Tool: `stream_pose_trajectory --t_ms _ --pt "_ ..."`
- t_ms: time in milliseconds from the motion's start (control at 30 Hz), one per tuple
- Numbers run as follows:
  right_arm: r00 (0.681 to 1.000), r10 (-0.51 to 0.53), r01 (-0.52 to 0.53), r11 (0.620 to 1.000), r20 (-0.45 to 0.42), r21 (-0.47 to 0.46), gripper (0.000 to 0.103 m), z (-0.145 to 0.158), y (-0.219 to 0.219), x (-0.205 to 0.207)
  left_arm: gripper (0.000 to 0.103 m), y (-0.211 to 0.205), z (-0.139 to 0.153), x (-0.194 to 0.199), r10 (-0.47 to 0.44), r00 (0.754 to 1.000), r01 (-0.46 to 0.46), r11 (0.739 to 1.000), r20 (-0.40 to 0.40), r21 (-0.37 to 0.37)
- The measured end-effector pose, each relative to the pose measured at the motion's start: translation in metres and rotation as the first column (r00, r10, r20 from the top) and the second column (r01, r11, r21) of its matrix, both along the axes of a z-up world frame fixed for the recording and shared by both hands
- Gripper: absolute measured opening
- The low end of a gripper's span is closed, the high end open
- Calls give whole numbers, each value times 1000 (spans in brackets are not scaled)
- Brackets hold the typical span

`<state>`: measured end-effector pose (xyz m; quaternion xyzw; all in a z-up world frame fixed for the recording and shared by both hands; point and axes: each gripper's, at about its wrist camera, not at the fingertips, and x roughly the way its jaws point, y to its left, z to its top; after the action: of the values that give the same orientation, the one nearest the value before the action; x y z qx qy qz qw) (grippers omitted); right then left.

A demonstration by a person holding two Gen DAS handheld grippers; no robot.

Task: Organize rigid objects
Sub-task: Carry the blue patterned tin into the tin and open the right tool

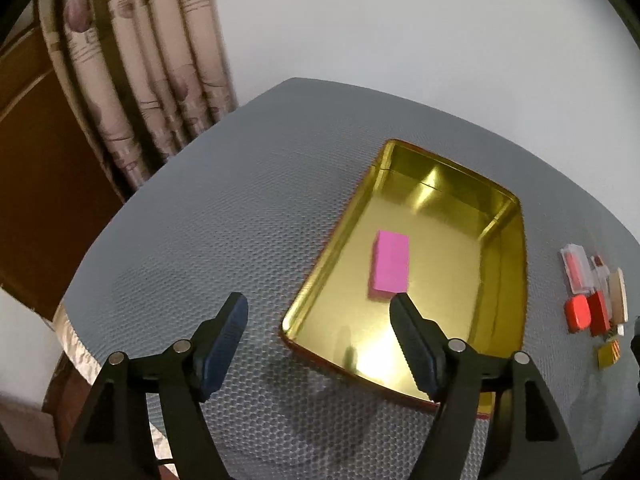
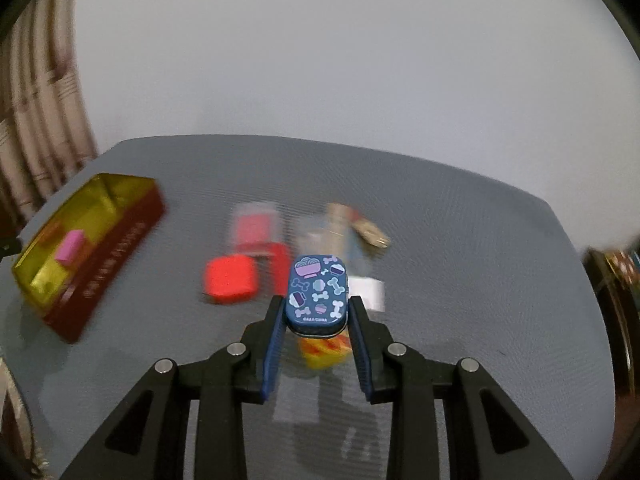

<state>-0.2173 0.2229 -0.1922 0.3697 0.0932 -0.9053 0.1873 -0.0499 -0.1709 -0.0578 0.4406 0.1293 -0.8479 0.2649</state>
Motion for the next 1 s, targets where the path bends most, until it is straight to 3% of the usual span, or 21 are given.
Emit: stream_pose_trajectory --t_ms 167,333,500,733,867,1000 --pt "988 154 -154 988 1 -20 31 17 -79 -4 71 -7 -3 -3 32 999 -32 999 15 -5" --pt "955 295 -294 955 15 -43 31 27 -142 1 72 -19 -3 -5 86 996 -86 996 6 2" --pt "919 391 -388 919 50 -67 31 66 -198 4 73 -30 -4 -6 143 990 -142 989 -2 40" --pt "887 436 -440 898 155 -6 31 51 -267 2 73 -36 -7 -9 195 981 -195 979 5 54" --pt "882 427 -437 899 198 7 31 38 -285 -5 73 -42 -9 -5 211 977 -211 972 5 102" --pt "877 424 -441 897 225 26 31 27 -297 -10 73 -45 -9 -5 205 979 -206 974 14 97"
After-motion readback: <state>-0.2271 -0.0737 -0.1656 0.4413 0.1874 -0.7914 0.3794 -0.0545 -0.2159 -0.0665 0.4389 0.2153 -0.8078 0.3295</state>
